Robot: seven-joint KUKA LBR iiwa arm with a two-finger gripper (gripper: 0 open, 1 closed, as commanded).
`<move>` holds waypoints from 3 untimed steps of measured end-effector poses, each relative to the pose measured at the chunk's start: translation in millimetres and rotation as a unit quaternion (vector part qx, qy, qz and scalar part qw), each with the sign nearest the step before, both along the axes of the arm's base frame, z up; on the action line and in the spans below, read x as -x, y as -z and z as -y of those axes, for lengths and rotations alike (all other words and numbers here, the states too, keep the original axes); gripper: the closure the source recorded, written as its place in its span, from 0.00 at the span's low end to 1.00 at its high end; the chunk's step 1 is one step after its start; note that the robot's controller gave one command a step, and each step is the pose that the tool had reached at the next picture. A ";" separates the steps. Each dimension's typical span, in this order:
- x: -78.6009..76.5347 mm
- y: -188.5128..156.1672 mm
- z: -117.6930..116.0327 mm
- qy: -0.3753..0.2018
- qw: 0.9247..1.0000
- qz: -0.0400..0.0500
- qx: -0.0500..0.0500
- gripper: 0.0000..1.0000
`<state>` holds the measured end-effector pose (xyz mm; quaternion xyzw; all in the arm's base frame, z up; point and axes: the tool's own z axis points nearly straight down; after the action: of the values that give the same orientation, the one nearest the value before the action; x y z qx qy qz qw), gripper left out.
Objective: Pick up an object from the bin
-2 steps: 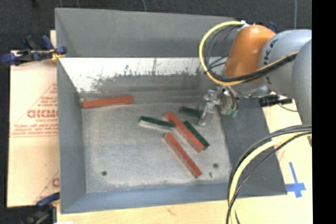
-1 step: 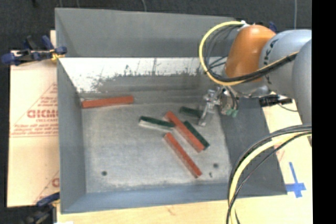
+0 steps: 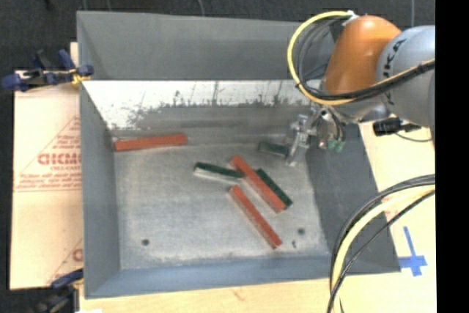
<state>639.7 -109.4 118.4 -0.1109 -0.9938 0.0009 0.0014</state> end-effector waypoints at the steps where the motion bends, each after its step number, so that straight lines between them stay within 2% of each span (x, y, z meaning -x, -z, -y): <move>1: -4.5 -24.5 7.0 0.001 1.000 0.008 0.001 1.00; 2: -4.3 -72.7 15.4 0.015 1.000 0.001 -0.001 1.00; 3: -7.9 -77.5 32.4 0.003 1.000 0.009 0.002 1.00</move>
Offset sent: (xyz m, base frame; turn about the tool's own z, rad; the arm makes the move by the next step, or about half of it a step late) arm 0.0057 -0.0199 0.0977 0.0471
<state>647.7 -141.8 195.9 -0.1136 -0.9935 0.0015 -0.0076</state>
